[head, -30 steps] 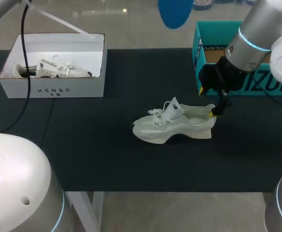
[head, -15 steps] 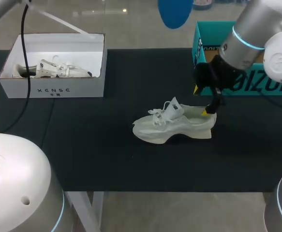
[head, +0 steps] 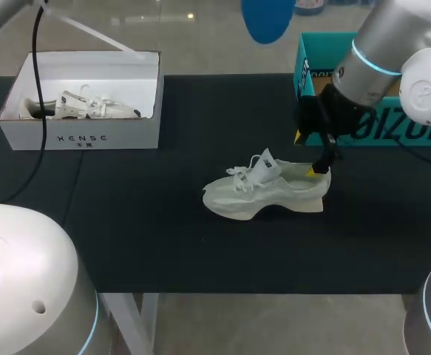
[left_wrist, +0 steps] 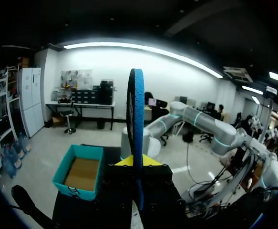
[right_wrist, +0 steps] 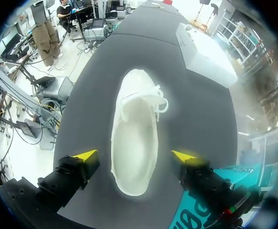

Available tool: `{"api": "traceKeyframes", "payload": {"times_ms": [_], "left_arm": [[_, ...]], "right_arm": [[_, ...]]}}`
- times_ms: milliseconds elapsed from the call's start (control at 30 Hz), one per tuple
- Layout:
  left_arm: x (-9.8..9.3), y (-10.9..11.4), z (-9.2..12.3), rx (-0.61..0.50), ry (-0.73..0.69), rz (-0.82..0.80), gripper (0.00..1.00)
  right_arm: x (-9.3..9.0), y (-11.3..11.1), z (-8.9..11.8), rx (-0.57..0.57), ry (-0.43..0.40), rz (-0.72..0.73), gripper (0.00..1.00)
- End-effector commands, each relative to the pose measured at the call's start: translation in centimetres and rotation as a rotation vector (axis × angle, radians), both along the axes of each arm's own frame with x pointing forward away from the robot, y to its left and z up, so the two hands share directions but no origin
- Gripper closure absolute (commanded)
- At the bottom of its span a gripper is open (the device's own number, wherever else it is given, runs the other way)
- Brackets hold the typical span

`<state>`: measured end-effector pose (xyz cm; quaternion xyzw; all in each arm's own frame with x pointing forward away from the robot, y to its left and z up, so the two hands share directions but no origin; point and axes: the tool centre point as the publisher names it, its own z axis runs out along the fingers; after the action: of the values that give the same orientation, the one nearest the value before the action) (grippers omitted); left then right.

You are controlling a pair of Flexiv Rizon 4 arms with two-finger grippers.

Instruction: Take the shoe out of the shoebox, open the shoe tongue, remove and reinsert the insole, then place the shoe into the shoebox

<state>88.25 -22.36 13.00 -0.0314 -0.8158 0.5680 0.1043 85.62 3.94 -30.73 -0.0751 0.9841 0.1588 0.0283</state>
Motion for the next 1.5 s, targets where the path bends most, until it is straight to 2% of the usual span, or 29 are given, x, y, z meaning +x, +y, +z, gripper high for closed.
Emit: {"api": "traceKeyframes", "payload": {"times_ms": [33,267,433,733,1000,1200,1500], "left_arm": [[-0.1,0.1,-0.1,0.000,-0.001,0.002,1.00],[-0.1,0.1,-0.1,0.000,-0.001,0.002,1.00],[-0.1,0.1,-0.1,0.000,-0.001,0.002,1.00],[-0.1,0.1,-0.1,0.000,-0.001,0.002,1.00],[-0.1,0.1,-0.1,0.000,-0.001,0.002,1.00],[-0.1,0.1,-0.1,0.000,-0.001,0.002,1.00],[-0.1,0.1,-0.1,0.000,-0.001,0.002,1.00]], "right_arm": [[0.1,0.1,-0.1,0.000,0.001,0.000,0.00],[0.3,0.1,-1.4,-0.025,0.023,-0.047,0.00],[0.6,0.6,-1.8,-0.150,0.012,-0.098,0.00],[1.8,1.7,-3.1,-0.294,-0.034,-0.130,0.00],[3.4,0.2,-4.7,-0.315,-0.008,-0.131,0.00],[3.9,-1.4,-5.3,-0.274,0.008,-0.135,0.00],[4.7,-2.3,-7.2,-0.271,0.033,-0.144,0.00]]}}
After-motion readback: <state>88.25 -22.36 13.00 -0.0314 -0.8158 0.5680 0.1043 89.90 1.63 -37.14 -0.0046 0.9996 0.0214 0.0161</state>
